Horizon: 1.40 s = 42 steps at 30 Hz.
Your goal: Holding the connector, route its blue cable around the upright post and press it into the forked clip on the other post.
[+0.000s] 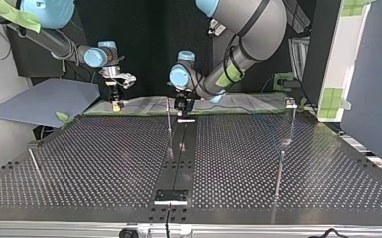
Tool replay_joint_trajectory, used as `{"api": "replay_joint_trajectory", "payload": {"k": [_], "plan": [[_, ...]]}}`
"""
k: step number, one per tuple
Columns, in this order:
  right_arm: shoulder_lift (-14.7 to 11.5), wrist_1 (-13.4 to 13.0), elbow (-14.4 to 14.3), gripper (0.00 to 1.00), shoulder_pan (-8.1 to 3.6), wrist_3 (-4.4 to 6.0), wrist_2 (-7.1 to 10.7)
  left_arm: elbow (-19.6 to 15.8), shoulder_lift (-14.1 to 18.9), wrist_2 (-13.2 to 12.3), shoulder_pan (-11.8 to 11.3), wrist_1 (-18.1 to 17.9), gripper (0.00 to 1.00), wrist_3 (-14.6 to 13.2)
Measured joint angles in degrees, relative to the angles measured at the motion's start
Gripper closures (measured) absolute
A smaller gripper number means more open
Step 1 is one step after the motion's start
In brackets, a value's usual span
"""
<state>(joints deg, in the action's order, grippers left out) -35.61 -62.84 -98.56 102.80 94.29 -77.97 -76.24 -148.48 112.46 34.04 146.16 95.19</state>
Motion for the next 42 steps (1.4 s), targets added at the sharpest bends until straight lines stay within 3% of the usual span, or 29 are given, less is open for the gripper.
{"api": "replay_joint_trajectory", "payload": {"k": [3, 4, 5, 6, 8, 16, 18, 19, 20, 21, 22, 23, 28, 34, 42], "plan": [[0.02, 0.01, 0.02, 0.69, 0.0, -0.03, 0.0, 0.0, 0.0, 0.0, -0.01, 0.01, 1.0, -0.01], [0.02, 0.02, 0.03, 0.69, 0.0, -0.05, 0.01, 0.0, 0.0, 0.0, 0.0, 0.01, 0.92, -0.04], [0.03, 0.03, 0.02, 0.69, 0.0, -0.07, 0.02, -0.01, 0.0, 0.0, 0.02, 0.01, 0.73, -0.09], [0.03, 0.05, 0.03, 0.69, 0.0, -0.09, 0.05, -0.01, 0.0, 0.0, 0.03, 0.01, 0.73, -0.17], [0.04, 0.06, 0.05, 0.69, 0.0, -0.1, 0.09, -0.01, 0.0, 0.07, 0.05, 0.01, 0.49, -0.58], [0.09, 0.08, 0.04, 0.69, 0.0, -0.13, 0.17, -0.02, 0.02, 1.69, 0.33, 1.03, 0.46, -2.63], [0.08, 0.08, 0.03, 0.69, 0.0, -0.13, 0.17, -0.02, 0.03, 1.35, 0.23, 1.27, 0.41, -2.69], [0.09, 0.07, 0.03, 0.69, 0.0, -0.13, 0.17, -0.02, 0.04, 0.98, 0.17, 1.48, 0.36, -2.72], [0.09, 0.08, 0.02, 0.69, 0.0, -0.14, 0.17, -0.02, 0.04, 0.68, 0.13, 1.66, 0.24, -2.76], [0.09, 0.09, 0.01, 0.69, 0.0, -0.14, 0.18, -0.02, 0.04, 0.41, 0.09, 1.85, 0.24, -2.84], [0.09, 0.12, 0.02, 0.69, 0.0, -0.13, 0.18, -0.02, 0.05, 0.07, 0.05, 2.11, 0.05, -3.04], [0.1, 0.15, 0.03, 0.69, 0.0, -0.13, 0.17, -0.02, 0.06, -0.2, 0.03, 2.33, 0.0, -3.29], [0.11, 0.37, 0.01, 0.69, 0.02, -0.01, 0.22, -0.02, 0.09, -0.35, 0.01, 4.16, 0.0, -4.82], [0.12, 0.49, 0.0, 0.69, 0.13, 0.08, 0.26, -0.02, 0.26, 1.08, 0.34, 7.1, 0.0, -5.15], [0.12, 0.66, -0.01, 0.69, 0.12, 0.12, 0.26, -0.02, 0.31, 1.07, 0.95, 10.23, 0.0, -5.19]]}}
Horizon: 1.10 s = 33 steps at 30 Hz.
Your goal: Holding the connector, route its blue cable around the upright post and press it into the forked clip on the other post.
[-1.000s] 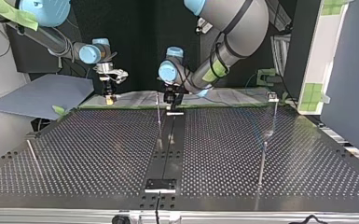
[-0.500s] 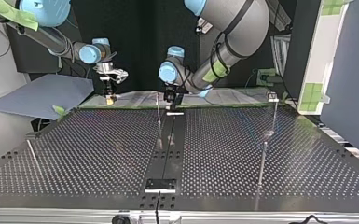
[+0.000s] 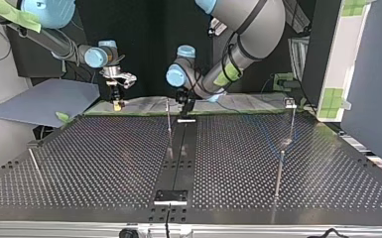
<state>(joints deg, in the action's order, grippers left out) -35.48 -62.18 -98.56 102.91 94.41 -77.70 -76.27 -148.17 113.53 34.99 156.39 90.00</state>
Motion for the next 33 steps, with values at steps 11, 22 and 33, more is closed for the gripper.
{"api": "replay_joint_trajectory", "payload": {"k": [11, 22, 33], "plan": [[0.0, -0.03, 0.0, 0.69, -0.11, -0.04, 0.02, -0.62, 0.62, -0.37, 1.01, 0.42, 0.0, 0.11], [0.0, -0.14, 0.04, 0.69, -0.12, 0.0, 0.0, -4.7, 4.52, -1.48, 0.94, -1.97, 0.0, 0.27], [0.01, 0.03, 0.01, 0.69, -0.12, 0.0, 0.09, -9.72, 6.8, -5.18, 2.88, -4.32, 0.0, -0.05]]}}
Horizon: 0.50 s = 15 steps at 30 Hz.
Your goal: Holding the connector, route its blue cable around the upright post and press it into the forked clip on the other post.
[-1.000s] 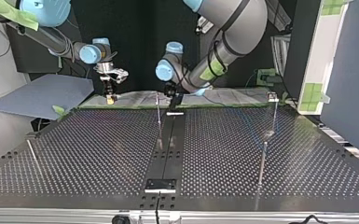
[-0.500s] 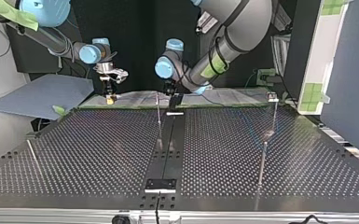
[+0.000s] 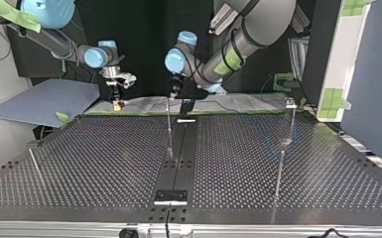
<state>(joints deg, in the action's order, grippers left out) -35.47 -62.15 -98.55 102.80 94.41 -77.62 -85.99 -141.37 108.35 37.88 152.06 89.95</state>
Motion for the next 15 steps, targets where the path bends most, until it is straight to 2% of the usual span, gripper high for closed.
{"api": "replay_joint_trajectory", "payload": {"k": [7, 15], "plan": [[0.0, 0.0, -0.02, 0.69, 0.0, 0.0, 0.15, -2.91, 0.6, 0.02, 0.91, -0.22, 0.0, 0.03], [0.01, 0.01, 0.02, 0.69, 0.0, 0.0, 0.17, -3.35, 0.62, 0.69, 1.2, -0.76, 0.0, 0.05]]}}
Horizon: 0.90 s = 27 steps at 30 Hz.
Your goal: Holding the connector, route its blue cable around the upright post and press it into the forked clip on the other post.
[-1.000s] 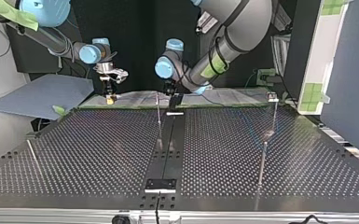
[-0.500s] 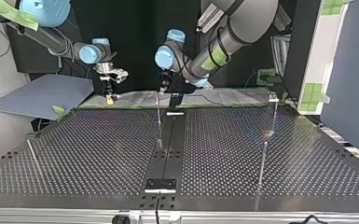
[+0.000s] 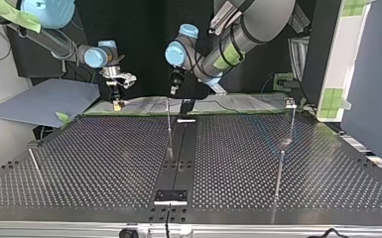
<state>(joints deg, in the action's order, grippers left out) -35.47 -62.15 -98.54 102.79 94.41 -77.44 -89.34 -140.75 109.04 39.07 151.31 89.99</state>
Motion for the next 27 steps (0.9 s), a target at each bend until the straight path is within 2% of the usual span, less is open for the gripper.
{"api": "replay_joint_trajectory", "payload": {"k": [12, 18, 23, 27], "plan": [[0.0, 0.24, -0.02, 0.69, 0.0, 0.0, 0.08, -0.02, 0.01, 1.02, 0.09, 0.07, 0.0, -0.04], [0.0, 0.19, -0.01, 0.69, -0.01, 0.0, 0.1, -0.02, 0.01, 3.17, 0.4, -0.13, 0.0, -0.26], [0.0, 0.17, -0.01, 0.69, -0.05, 0.0, 0.14, -0.02, 0.01, 5.1, 0.59, -1.68, 0.0, -1.76], [0.0, -0.01, 0.0, 0.69, -0.07, 0.0, 0.13, -0.01, 0.01, 5.53, 0.63, -2.31, 0.0, -2.8]]}}
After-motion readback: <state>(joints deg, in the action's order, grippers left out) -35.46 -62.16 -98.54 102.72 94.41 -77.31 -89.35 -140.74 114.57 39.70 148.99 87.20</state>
